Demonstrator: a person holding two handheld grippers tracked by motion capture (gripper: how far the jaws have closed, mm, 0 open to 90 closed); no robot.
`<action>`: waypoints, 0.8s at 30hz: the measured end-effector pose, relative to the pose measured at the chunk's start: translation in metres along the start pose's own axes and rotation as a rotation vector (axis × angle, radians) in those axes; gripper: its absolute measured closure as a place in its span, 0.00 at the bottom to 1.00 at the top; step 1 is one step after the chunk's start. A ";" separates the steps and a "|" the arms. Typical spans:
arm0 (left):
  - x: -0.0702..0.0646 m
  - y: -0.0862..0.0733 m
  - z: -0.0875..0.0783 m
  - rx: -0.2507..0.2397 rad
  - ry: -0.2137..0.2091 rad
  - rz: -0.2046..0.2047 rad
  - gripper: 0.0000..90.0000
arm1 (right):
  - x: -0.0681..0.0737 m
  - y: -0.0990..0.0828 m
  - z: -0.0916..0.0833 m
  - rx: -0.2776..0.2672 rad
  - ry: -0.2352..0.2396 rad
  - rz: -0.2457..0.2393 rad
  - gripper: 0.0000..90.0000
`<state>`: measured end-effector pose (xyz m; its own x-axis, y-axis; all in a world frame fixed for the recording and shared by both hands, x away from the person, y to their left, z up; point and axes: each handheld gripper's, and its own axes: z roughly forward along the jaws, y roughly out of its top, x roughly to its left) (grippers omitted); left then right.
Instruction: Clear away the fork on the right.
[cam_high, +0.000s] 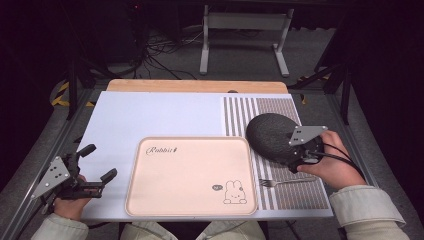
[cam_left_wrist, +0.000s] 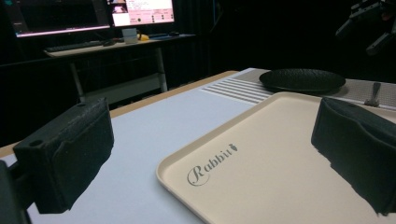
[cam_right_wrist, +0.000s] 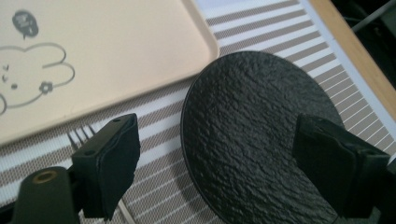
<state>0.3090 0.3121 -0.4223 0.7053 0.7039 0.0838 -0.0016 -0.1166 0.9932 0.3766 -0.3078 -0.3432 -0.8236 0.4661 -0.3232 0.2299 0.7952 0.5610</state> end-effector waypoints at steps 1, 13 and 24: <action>0.000 0.000 0.000 -0.001 0.000 0.000 0.00 | 0.000 0.000 0.000 0.000 0.000 0.000 0.18; 0.000 0.000 0.000 -0.001 0.000 0.000 0.00 | 0.003 0.002 0.008 0.151 0.112 -0.081 0.24; 0.000 0.000 0.000 0.000 0.000 -0.001 0.00 | 0.003 -0.006 0.018 0.225 0.215 -0.139 0.25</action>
<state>0.3092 0.3123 -0.4224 0.7056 0.7037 0.0830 -0.0014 -0.1157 0.9933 0.3818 -0.3039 -0.3615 -0.9400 0.2741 -0.2031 0.1969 0.9221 0.3331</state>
